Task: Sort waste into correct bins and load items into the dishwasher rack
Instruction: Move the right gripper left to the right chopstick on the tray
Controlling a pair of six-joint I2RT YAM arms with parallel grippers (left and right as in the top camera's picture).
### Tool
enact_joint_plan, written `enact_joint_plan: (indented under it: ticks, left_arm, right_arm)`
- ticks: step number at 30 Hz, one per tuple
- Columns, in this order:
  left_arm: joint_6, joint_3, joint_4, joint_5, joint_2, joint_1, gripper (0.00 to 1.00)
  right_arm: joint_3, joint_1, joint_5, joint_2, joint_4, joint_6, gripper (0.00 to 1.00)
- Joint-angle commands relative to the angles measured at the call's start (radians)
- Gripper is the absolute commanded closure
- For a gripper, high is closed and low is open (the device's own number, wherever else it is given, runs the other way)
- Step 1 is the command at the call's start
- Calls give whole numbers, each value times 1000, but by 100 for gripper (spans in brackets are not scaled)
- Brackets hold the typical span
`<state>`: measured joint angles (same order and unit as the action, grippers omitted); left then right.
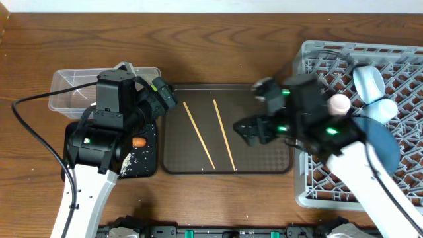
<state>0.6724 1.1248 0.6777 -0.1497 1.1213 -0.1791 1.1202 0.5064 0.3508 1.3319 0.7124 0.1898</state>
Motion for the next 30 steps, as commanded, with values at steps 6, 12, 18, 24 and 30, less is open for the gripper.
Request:
enact_joint_plan:
  ticks: [6,12,18,24,30]
  left_arm:
    - [-17,12,2,12,1,5,2]
    - [-17,11,2,12,1,5,2]
    - [-17,12,2,12,1,5,2]
    - [-17,12,2,12,1,5,2]
    - [-17,12,2,13,1,5,2]
  right_arm:
    - [84,166,-338,230,-19,49,12]
    - [84,233,-404,332,-94,50,12]
    - [84,287,-509,424,-161,134,21]
    - [84,293,-510,531,-174,138,30]
    - [84,293,-504,607,-216,155,35]
